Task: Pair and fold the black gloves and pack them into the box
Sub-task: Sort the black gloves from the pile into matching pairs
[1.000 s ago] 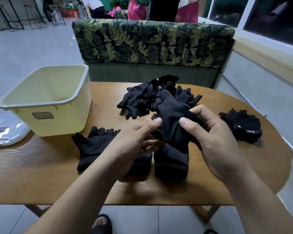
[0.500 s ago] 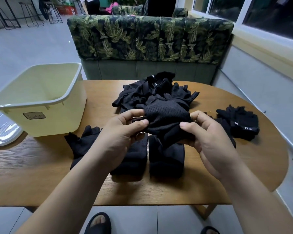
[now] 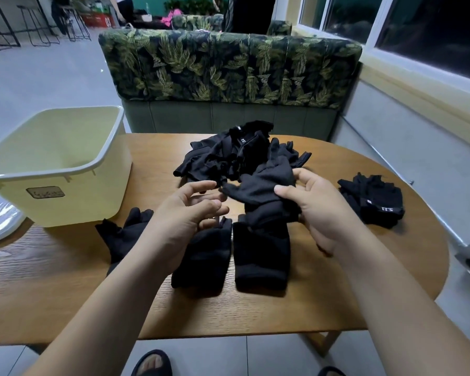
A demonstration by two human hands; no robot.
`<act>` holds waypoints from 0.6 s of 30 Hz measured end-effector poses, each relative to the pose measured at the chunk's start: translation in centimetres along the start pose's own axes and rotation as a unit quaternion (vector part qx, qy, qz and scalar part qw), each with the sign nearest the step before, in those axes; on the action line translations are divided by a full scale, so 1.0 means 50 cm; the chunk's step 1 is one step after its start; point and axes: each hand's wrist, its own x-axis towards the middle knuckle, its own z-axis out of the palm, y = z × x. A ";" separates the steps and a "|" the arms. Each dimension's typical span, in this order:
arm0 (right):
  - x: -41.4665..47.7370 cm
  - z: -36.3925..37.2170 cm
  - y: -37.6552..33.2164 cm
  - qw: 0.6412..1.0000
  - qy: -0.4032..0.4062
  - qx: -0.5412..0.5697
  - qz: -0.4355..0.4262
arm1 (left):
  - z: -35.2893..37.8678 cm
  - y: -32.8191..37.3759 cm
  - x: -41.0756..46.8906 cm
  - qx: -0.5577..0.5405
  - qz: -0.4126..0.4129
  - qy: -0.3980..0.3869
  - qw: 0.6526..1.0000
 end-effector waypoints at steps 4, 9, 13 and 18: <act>0.060 -0.025 0.000 0.997 0.061 -0.034 -0.019 | 0.007 0.000 -0.007 0.076 0.013 -0.015 0.997; 0.091 -0.052 0.002 0.957 0.137 -0.254 0.009 | 0.010 0.002 -0.012 0.133 0.014 -0.032 0.991; 0.105 -0.074 -0.011 0.897 0.174 -0.404 -0.046 | 0.014 0.001 -0.010 0.151 0.017 -0.022 0.988; 0.152 -0.087 -0.005 0.864 0.155 -0.474 -0.067 | 0.019 -0.003 -0.009 0.152 0.013 -0.018 0.988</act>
